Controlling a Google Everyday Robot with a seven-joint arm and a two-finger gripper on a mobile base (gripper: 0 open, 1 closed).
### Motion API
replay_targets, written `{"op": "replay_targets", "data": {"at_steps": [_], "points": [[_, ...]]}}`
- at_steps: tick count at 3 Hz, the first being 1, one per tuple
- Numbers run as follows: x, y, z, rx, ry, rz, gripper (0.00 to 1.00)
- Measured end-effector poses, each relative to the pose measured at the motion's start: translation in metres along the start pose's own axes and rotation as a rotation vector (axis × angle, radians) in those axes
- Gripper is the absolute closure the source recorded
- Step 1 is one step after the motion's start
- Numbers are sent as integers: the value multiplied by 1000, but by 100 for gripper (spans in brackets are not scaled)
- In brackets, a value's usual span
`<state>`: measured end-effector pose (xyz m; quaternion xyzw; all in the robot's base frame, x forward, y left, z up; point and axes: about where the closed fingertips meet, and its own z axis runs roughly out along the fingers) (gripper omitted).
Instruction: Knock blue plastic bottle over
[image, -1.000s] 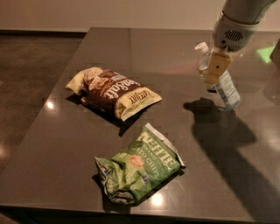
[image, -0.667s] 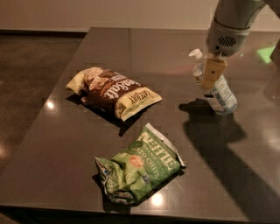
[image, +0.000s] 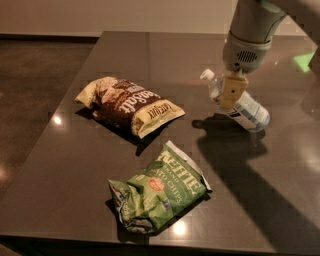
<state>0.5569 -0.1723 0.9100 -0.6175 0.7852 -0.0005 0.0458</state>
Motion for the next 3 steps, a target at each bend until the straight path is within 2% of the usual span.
{"op": "replay_targets", "data": {"at_steps": [1, 2, 3], "points": [[-5, 8, 5, -18, -10, -20, 5], [-13, 12, 10, -10, -39, -34, 0], [-13, 12, 10, -9, -39, -34, 0]]}}
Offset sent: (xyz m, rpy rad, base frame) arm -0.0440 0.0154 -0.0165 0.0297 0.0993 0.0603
